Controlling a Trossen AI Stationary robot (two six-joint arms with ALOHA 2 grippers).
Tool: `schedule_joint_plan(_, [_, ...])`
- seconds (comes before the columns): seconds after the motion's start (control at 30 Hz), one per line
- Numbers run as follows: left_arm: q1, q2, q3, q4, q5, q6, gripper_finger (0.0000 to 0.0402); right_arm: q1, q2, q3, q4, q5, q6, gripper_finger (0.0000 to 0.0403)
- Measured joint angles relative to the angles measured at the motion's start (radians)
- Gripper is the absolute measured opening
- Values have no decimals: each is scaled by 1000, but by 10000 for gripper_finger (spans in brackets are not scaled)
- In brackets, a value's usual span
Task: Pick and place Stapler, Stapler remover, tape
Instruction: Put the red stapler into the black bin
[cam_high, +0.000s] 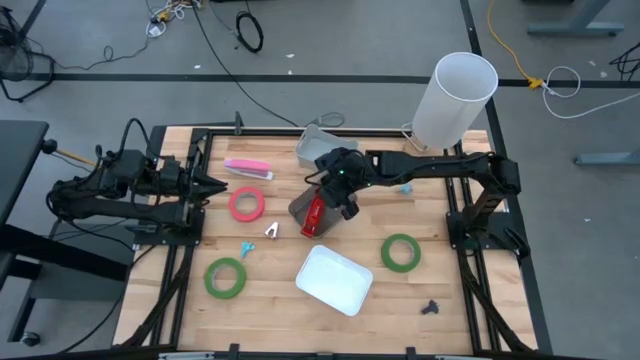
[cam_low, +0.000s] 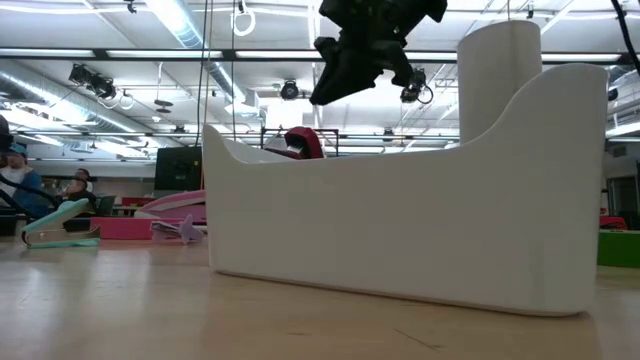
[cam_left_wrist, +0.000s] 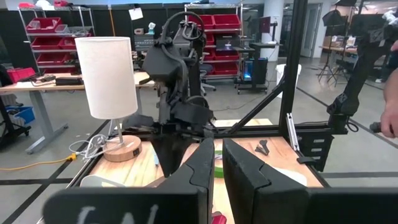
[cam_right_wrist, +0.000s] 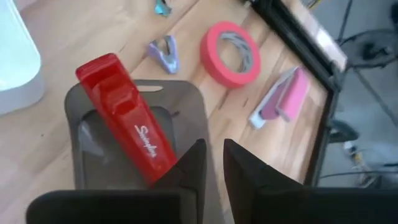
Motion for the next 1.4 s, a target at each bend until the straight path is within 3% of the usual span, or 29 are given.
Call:
schedule_joint_plan(0.23, [0,0,0,0,0,0,34,-2,-1,65,-133,-124,14,76])
schedule_joint_plan(0.5, [0,0,0,0,0,0,34,-3,-2,95,-154,-221,12,171])
schedule_joint_plan(0.8, [0,0,0,0,0,0,34,-6,28,96,-127,-227,3,260])
schedule_joint_plan(1.4, [0,0,0,0,0,0,34,-10,179,96,-120,-267,-138,244])
